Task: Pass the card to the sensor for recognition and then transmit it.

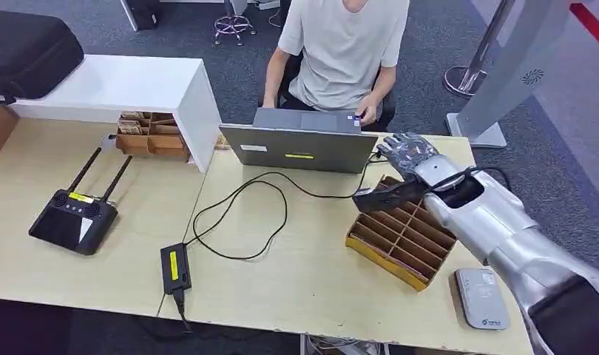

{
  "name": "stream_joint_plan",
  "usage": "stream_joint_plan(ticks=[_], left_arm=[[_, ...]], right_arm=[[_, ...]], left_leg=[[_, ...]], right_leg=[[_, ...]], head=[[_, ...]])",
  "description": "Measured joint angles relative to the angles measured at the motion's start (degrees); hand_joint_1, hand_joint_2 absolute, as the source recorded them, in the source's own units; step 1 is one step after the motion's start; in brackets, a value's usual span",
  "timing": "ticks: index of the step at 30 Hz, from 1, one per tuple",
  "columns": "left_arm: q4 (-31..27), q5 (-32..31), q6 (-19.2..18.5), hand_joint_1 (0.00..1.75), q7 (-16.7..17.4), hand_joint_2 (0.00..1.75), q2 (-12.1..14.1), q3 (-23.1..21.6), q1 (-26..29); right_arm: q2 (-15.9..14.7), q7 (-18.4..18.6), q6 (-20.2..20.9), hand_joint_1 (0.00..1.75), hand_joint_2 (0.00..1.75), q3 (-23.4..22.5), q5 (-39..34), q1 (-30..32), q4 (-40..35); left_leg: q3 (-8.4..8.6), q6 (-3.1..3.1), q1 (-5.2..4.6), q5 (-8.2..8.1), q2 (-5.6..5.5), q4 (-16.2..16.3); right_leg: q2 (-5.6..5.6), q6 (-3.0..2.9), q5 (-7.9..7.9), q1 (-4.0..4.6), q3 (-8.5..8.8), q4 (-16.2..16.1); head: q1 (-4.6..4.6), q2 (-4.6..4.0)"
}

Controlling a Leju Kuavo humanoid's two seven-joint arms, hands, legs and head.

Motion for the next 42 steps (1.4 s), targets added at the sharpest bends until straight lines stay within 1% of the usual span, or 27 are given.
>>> stream_joint_plan(ticks=[3,6,9,11,12,13,14,15,16,17,18,21,27,30,31,32,34,37,39,42], left_arm=[[0.00,-1.77,-1.09,0.00,0.02,1.75,0.13,-1.44,-0.40],[0.00,-2.53,-1.75,0.00,0.20,1.75,0.28,-2.71,-0.76],[0.00,-2.55,-2.27,0.00,0.50,1.75,0.37,-3.19,-1.01],[0.00,-2.55,-2.27,0.00,0.52,1.75,0.37,-3.41,-1.13],[0.00,-2.53,-1.37,0.00,0.50,1.75,0.37,-3.43,-1.15],[0.48,-2.05,8.63,0.00,0.48,1.75,-0.27,-3.67,-0.64],[0.92,-1.92,19.05,0.00,0.39,1.75,-2.02,-4.17,-0.02],[1.18,-1.79,26.43,0.00,0.22,1.75,-3.04,-4.59,0.18],[1.60,-1.81,25.81,0.00,0.09,1.75,-3.15,-5.03,0.22],[1.68,-1.90,26.47,0.00,0.07,1.75,-3.35,-5.31,0.29],[1.86,-2.01,26.99,0.00,0.02,1.75,-3.48,-5.53,0.27],[2.08,-2.68,26.97,0.00,-0.02,1.75,-3.50,-6.20,0.17],[2.27,-3.06,26.97,0.00,-0.02,1.75,-3.50,-6.99,0.04],[2.38,-4.24,26.97,0.00,-0.02,1.75,-3.50,-7.58,-0.07],[2.45,-4.93,26.97,0.00,-0.02,1.75,-3.50,-7.96,-0.12],[2.56,-5.77,26.97,0.00,-0.02,1.75,-3.50,-8.39,-0.20],[2.67,-8.07,26.97,0.00,-0.02,1.75,-3.48,-9.38,-0.36],[2.93,-11.50,26.97,0.00,-0.04,1.75,-3.43,-11.52,-0.57],[3.17,-13.51,26.97,0.00,-0.32,1.75,-3.39,-13.21,-0.65],[3.28,-15.67,26.97,0.00,-0.57,1.75,-3.28,-15.34,-0.64]], right_arm=[[0.11,0.40,-0.99,0.00,1.75,0.00,0.07,-0.57,0.09],[0.11,1.84,-3.50,0.00,1.75,-0.13,0.39,-2.11,-0.13],[-0.26,3.54,-7.06,0.00,1.75,-0.85,1.49,-3.49,-1.45],[-0.63,4.28,-9.07,0.00,1.75,-1.51,2.19,-3.56,-2.52],[-0.77,4.53,-9.64,0.00,1.75,-1.75,2.47,-3.56,-2.91],[-0.90,4.81,-10.23,0.00,1.75,-1.95,2.56,-3.53,-3.30],[-1.05,4.96,-10.73,0.00,1.75,-2.21,2.95,-3.45,-3.83],[-1.25,5.14,-10.99,0.00,1.75,-2.36,3.28,-3.43,-4.22],[-1.42,5.36,-11.46,0.00,1.75,-2.60,3.67,-3.38,-4.61],[-1.57,5.49,-11.83,0.00,1.75,-2.86,3.96,-3.31,-4.96],[-1.68,5.75,-12.15,0.00,1.75,-3.24,4.42,-3.20,-5.36],[-2.16,6.10,-13.05,0.00,1.75,-4.19,5.55,-3.12,-6.29],[-2.65,6.12,-13.40,0.00,1.75,-6.10,6.18,-3.08,-7.21],[-2.75,6.12,-13.51,0.00,1.75,-6.45,6.58,-2.96,-7.45],[-2.80,6.12,-13.16,0.00,1.75,-6.51,6.60,-2.89,-7.45],[-2.80,5.88,-11.84,0.00,1.75,-6.58,6.71,-2.88,-7.45],[-2.82,4.85,-8.10,0.00,1.75,-6.78,6.93,-2.89,-7.26],[-3.15,2.71,-4.10,0.00,1.75,-6.80,7.28,-3.19,-6.82],[-3.86,1.23,-3.15,0.00,1.75,-6.80,7.28,-3.54,-6.77],[-5.53,0.39,-2.16,0.00,1.75,-6.80,6.78,-3.77,-7.89]], left_leg=[[-0.03,-0.03,0.00,0.03,-0.13,0.00],[-0.03,-0.02,0.00,0.05,-0.15,0.00],[-0.03,-0.03,0.01,0.05,-0.15,0.00],[-0.04,-0.03,0.00,0.05,-0.15,0.00],[-0.03,-0.03,0.00,0.05,-0.15,0.00],[-0.02,-0.03,0.05,0.05,0.03,0.02],[-0.04,-0.02,0.08,0.03,0.09,0.05],[-0.05,-0.02,0.15,0.03,0.20,0.06],[-0.10,-0.04,0.30,0.02,0.32,0.08],[-0.09,-0.03,0.27,0.01,0.36,0.08],[-0.09,-0.03,0.29,0.01,0.38,0.08],[-0.09,-0.03,0.40,0.02,0.41,0.08],[-0.10,-0.05,0.50,0.03,0.44,0.08],[-0.09,-0.05,0.52,0.03,0.46,0.08],[-0.09,-0.06,0.52,0.03,0.48,0.08],[-0.09,-0.06,0.52,0.03,0.51,0.08],[-0.10,-0.06,0.53,0.03,0.51,0.08],[-0.10,-0.06,0.54,0.03,0.51,0.08],[-0.10,-0.06,0.54,0.03,0.49,0.10],[-0.15,-0.06,0.55,0.03,0.46,0.10]], right_leg=[[-0.09,0.00,0.00,0.00,0.00,0.00],[-0.12,0.00,0.00,0.00,-0.01,0.00],[-0.13,0.00,0.00,0.00,0.00,0.00],[-0.13,0.00,0.00,0.00,0.00,-0.01],[-0.13,0.00,0.00,0.00,0.00,-0.01],[-0.07,0.00,0.00,0.00,-0.02,-0.01],[0.01,0.00,0.00,0.03,-0.03,-0.04],[0.11,0.05,0.06,0.09,-0.02,-0.11],[0.19,0.04,0.15,0.27,-0.02,-0.24],[0.19,0.04,0.15,0.25,-0.03,-0.25],[0.20,0.04,0.16,0.26,-0.05,-0.25],[0.21,-0.01,0.19,0.36,-0.04,-0.25],[0.22,-0.07,0.22,0.45,-0.04,-0.24],[0.24,-0.07,0.22,0.47,-0.04,-0.25],[0.26,-0.08,0.22,0.47,-0.04,-0.25],[0.28,-0.08,0.22,0.47,-0.05,-0.25],[0.28,-0.08,0.23,0.49,-0.05,-0.25],[0.28,-0.10,0.24,0.50,-0.05,-0.25],[0.25,-0.10,0.24,0.51,-0.05,-0.25],[0.22,-0.09,0.24,0.51,-0.04,-0.25]], head=[[0.00,0.00],[-0.02,0.00],[0.00,0.00],[0.00,0.00],[0.00,0.00],[-0.04,0.00],[-0.04,0.00],[0.07,0.02],[0.09,0.02],[0.17,0.00],[0.07,0.00],[0.09,0.00],[0.11,0.00],[0.11,0.00],[0.11,0.00],[0.11,0.00],[0.11,0.00],[0.11,0.00],[0.11,0.00],[0.11,0.00]])
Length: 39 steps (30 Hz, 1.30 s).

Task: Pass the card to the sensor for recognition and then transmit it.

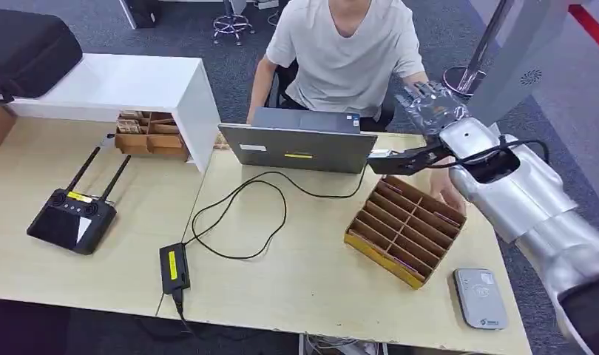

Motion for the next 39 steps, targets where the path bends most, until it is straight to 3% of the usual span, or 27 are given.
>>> stream_joint_plan(ticks=[12,39], left_arm=[[0.42,-3.35,1.18,0.00,-0.59,1.75,0.31,-4.51,-0.02],[0.92,-15.98,3.58,0.00,-2.67,1.75,1.16,-15.52,0.20]], right_arm=[[-3.02,0.00,0.96,0.00,1.75,0.11,-0.79,-0.26,-2.71],[-0.51,-0.87,1.95,0.00,1.75,3.61,-3.13,-2.79,-1.66]], left_leg=[[0.01,-0.01,0.05,0.00,0.06,0.00],[-0.04,-0.02,0.10,0.01,0.04,0.00]], right_leg=[[0.05,-0.03,0.02,0.09,-0.02,0.00],[0.02,-0.03,0.01,0.11,-0.03,0.01]], head=[[0.00,0.00],[0.00,0.00]])
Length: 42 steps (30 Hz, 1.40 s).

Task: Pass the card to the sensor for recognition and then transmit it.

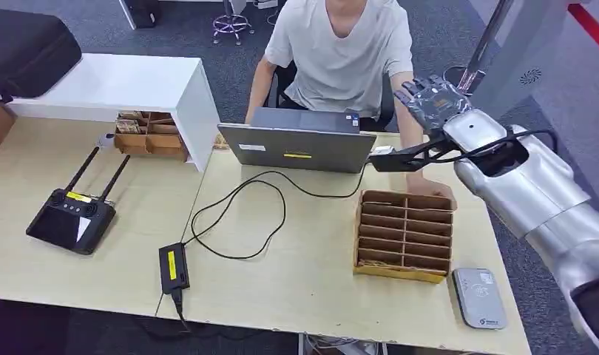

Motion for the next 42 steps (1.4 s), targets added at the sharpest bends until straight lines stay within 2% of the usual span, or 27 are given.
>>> stream_joint_plan(ticks=[9,17,26,37,42], left_arm=[[0.09,-3.34,0.00,0.00,-0.44,1.75,0.33,-3.14,-0.12],[0.11,-3.74,0.00,0.00,-0.48,1.75,0.48,-4.17,-0.13],[0.31,-7.32,-0.02,0.00,-0.94,1.75,0.61,-6.64,-0.58],[0.85,-9.27,-0.02,0.00,-0.94,1.75,0.72,-8.70,-1.07],[0.92,-10.86,-0.20,0.00,-0.94,1.75,0.72,-9.35,-1.22]], right_arm=[[1.70,0.02,0.00,0.00,1.75,0.48,-0.63,-0.82,1.42],[2.14,0.00,0.00,0.00,1.75,1.20,-0.66,-1.12,1.92],[3.12,-0.94,0.67,0.00,1.75,2.08,-1.33,-2.19,2.84],[2.82,-1.51,2.01,0.00,1.75,3.21,-1.77,-2.98,2.12],[0.63,-2.01,1.40,0.00,1.75,3.91,-3.50,-2.69,-1.93]], left_leg=[[-0.01,0.00,0.00,0.00,-0.01,0.00],[-0.01,0.00,0.00,0.00,0.00,0.00],[-0.03,-0.01,0.00,0.01,0.00,0.00],[-0.04,-0.02,0.00,0.01,0.00,0.01],[-0.07,-0.02,0.00,0.01,0.00,0.01]], right_leg=[[-0.01,0.00,0.00,0.00,0.00,0.00],[-0.01,0.00,0.00,0.00,-0.01,0.00],[0.00,0.00,0.00,0.00,-0.04,0.00],[0.01,0.00,0.00,0.00,-0.09,0.00],[0.00,0.00,0.00,-0.01,-0.12,-0.01]], head=[[0.00,0.00],[0.00,0.00],[0.00,0.00],[0.00,0.00],[0.00,0.00]])
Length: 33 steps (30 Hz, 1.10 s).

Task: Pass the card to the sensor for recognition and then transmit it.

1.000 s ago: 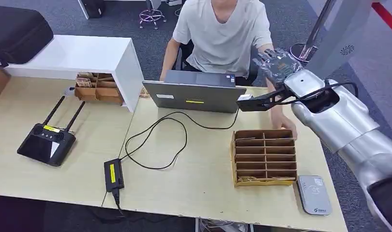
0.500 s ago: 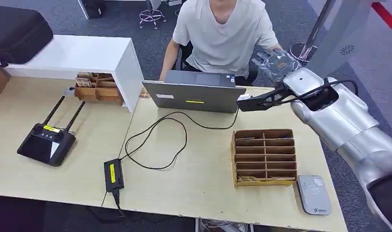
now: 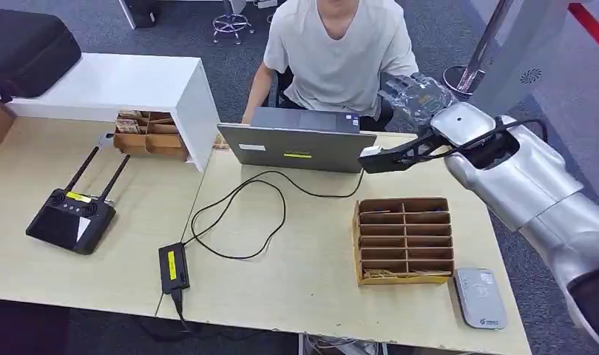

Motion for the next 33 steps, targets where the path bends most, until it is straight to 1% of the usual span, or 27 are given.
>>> stream_joint_plan(ticks=[2,3,6,7,9,10,11,12,14,18,21,25,33], left_arm=[[0.00,-0.65,0.00,0.00,0.02,1.75,0.00,-0.46,-0.08],[0.00,-0.79,0.00,0.00,0.02,1.75,0.02,-0.72,-0.13],[0.00,-0.74,0.00,0.00,0.09,1.75,0.02,-0.92,-0.16],[0.00,-0.61,0.00,0.00,0.18,1.75,0.02,-0.96,-0.16],[0.02,-0.15,0.00,0.00,0.72,1.75,0.02,-0.96,-0.14],[0.02,-0.04,0.00,0.00,0.92,1.75,0.02,-0.96,-0.14],[0.02,0.02,0.00,0.00,1.18,1.75,0.02,-0.96,-0.14],[0.02,0.05,0.00,0.00,1.24,1.75,0.02,-0.96,-0.14],[0.02,0.00,0.00,0.00,1.46,1.75,0.04,-0.96,-0.14],[0.02,-0.56,0.00,0.00,1.81,1.75,0.02,-0.96,-0.14],[0.02,-1.24,0.00,0.00,1.86,1.75,0.02,-1.01,-0.15],[0.02,-1.88,0.00,0.00,1.92,1.75,0.02,-1.31,-0.21],[0.02,-2.58,0.00,0.00,1.92,1.75,0.02,-1.55,-0.28]], right_arm=[[-1.22,0.13,-1.95,0.00,1.75,0.15,-0.93,0.83,-2.30],[-1.81,0.31,-3.65,0.00,1.75,0.13,-1.38,1.56,-3.28],[-4.19,0.76,-13.79,0.00,1.75,-0.98,-2.07,5.95,-6.61],[-4.83,0.92,-17.04,0.00,1.75,-1.64,-2.01,8.21,-7.61],[-6.32,1.31,-24.89,0.00,1.75,-3.83,-0.65,13.86,-10.23],[-7.04,1.36,-27.50,0.00,1.75,-5.19,0.40,16.67,-11.65],[-7.60,1.47,-28.96,0.00,1.75,-6.88,1.78,19.58,-13.25],[-7.97,1.53,-29.70,0.00,1.75,-8.30,3.01,22.06,-14.58],[-8.63,1.53,-29.86,0.00,1.75,-10.74,4.42,26.17,-16.79],[-9.07,1.20,-28.94,0.00,1.75,-14.75,6.51,30.23,-19.60],[-9.07,0.66,-28.17,0.00,1.75,-16.54,7.37,31.55,-20.91],[-9.05,0.50,-27.69,0.00,1.75,-17.83,7.98,32.18,-21.87],[-9.05,0.26,-26.93,0.00,1.75,-18.75,8.42,32.32,-22.60]], left_leg=[[-0.01,0.00,0.00,0.00,-0.01,0.00],[-0.01,0.00,0.00,0.00,-0.01,0.00],[-0.01,0.00,0.01,-0.01,-0.03,0.00],[-0.02,0.00,0.01,-0.01,-0.05,0.01],[-0.04,0.02,0.01,-0.02,-0.09,0.00],[-0.07,0.01,0.01,-0.03,-0.11,0.00],[-0.09,-0.01,0.01,-0.04,-0.11,0.00],[-0.10,-0.01,0.01,-0.05,-0.11,0.00],[-0.12,-0.01,0.01,-0.05,-0.10,0.00],[-0.13,-0.02,0.01,-0.05,-0.06,-0.01],[-0.14,-0.03,0.01,-0.03,-0.05,-0.01],[-0.15,-0.04,0.01,-0.02,-0.05,-0.01],[-0.18,-0.03,0.01,-0.03,-0.06,-0.01]], right_leg=[[-0.01,0.00,0.00,0.00,-0.01,0.00],[-0.01,0.00,0.00,0.00,-0.01,-0.01],[-0.03,0.00,0.00,0.01,0.00,-0.03],[-0.04,0.00,0.00,0.01,0.00,-0.05],[-0.08,0.00,-0.01,0.01,0.01,-0.07],[-0.10,0.00,-0.01,0.01,0.01,-0.07],[-0.10,0.00,-0.01,0.01,0.01,-0.07],[-0.09,0.00,-0.01,0.01,-0.01,-0.07],[-0.08,0.00,-0.01,0.01,-0.04,-0.06],[-0.04,0.00,0.00,0.01,-0.08,-0.06],[-0.05,0.00,0.00,0.02,-0.08,-0.05],[-0.05,0.00,0.00,0.01,-0.08,-0.04],[-0.06,0.00,0.00,0.01,-0.09,-0.05]], head=[[0.00,0.00],[0.00,0.00],[0.02,0.00],[-0.02,0.00],[0.00,0.00],[0.00,0.00],[0.02,0.00],[0.00,0.00],[0.00,0.00],[-0.02,0.00],[0.00,0.00],[0.00,0.00],[0.00,0.00]])
